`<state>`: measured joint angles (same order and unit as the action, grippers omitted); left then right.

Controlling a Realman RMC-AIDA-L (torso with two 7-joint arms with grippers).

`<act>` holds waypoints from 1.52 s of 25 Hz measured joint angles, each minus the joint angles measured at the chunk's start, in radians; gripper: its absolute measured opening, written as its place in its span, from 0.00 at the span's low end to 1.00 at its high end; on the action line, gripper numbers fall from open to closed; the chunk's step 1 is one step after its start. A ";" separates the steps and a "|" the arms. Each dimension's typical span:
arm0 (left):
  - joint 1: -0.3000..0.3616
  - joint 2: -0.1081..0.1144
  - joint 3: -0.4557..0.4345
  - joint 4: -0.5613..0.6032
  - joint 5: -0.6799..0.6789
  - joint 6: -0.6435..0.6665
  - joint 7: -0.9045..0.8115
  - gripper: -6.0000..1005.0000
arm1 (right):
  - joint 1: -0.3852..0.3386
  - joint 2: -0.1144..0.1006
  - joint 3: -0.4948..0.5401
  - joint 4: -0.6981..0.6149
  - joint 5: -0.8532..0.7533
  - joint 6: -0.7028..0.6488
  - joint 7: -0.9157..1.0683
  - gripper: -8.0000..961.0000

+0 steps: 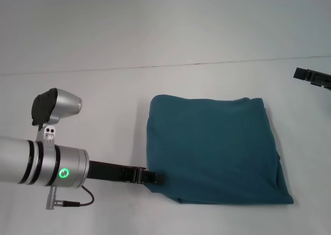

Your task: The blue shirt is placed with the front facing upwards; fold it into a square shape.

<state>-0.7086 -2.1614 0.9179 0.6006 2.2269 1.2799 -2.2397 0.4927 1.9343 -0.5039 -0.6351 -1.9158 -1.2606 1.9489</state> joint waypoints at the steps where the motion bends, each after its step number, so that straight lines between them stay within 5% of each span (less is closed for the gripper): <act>1: -0.001 0.000 0.000 0.000 0.000 0.000 0.000 0.52 | 0.000 0.000 0.000 0.000 0.000 0.000 0.000 0.97; 6: -0.008 0.005 -0.006 0.001 0.000 -0.016 -0.002 0.29 | 0.001 0.000 -0.004 0.000 0.000 0.002 -0.002 0.97; 8: -0.012 0.010 -0.008 0.001 0.000 -0.034 -0.006 0.07 | 0.002 0.002 -0.005 0.000 0.000 0.004 -0.002 0.97; 24: 0.004 0.057 -0.113 0.001 0.002 -0.060 -0.003 0.06 | 0.010 0.007 -0.010 0.002 -0.004 0.009 0.001 0.97; 38: 0.061 0.058 -0.141 0.039 0.022 0.112 0.002 0.06 | 0.017 0.005 -0.014 0.002 -0.006 0.011 0.002 0.97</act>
<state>-0.6480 -2.1030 0.7767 0.6393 2.2494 1.3919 -2.2381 0.5093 1.9389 -0.5183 -0.6334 -1.9218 -1.2501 1.9512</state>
